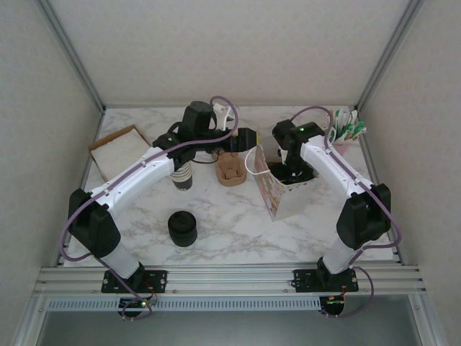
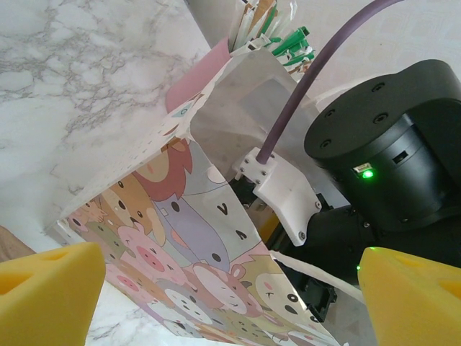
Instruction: Pack the takeout coffee
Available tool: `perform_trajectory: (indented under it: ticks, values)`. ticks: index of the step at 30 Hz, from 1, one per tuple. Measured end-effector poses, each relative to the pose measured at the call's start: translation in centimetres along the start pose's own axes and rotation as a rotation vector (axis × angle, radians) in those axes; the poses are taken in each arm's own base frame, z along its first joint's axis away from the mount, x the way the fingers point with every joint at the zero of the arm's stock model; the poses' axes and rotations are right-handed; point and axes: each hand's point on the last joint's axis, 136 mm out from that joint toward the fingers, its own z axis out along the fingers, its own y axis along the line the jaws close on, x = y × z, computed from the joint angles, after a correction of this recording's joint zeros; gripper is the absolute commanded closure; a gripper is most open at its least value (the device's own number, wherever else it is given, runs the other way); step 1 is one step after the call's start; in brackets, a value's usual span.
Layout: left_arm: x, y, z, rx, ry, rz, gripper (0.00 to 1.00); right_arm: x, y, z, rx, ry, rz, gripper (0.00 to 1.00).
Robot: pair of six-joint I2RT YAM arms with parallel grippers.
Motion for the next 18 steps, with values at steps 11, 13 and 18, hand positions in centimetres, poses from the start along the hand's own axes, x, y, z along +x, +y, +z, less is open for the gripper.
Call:
perform_trajectory:
  ticks: [11, 13, 18]
  values:
    - [0.0, 0.0, 0.0, 0.0, 0.0, 0.0, 0.09, -0.1, 0.0, -0.9, -0.004, -0.015, 0.0, 0.11]
    - [0.0, 0.0, 0.0, 0.0, 0.0, 0.0, 0.09, 0.0, 0.0, -1.0, -0.004, -0.014, 0.001, 0.1]
    - [0.0, 0.0, 0.0, 0.0, 0.0, 0.0, 0.09, 0.0, 0.0, -1.2, -0.006, -0.021, 0.001, 0.09]
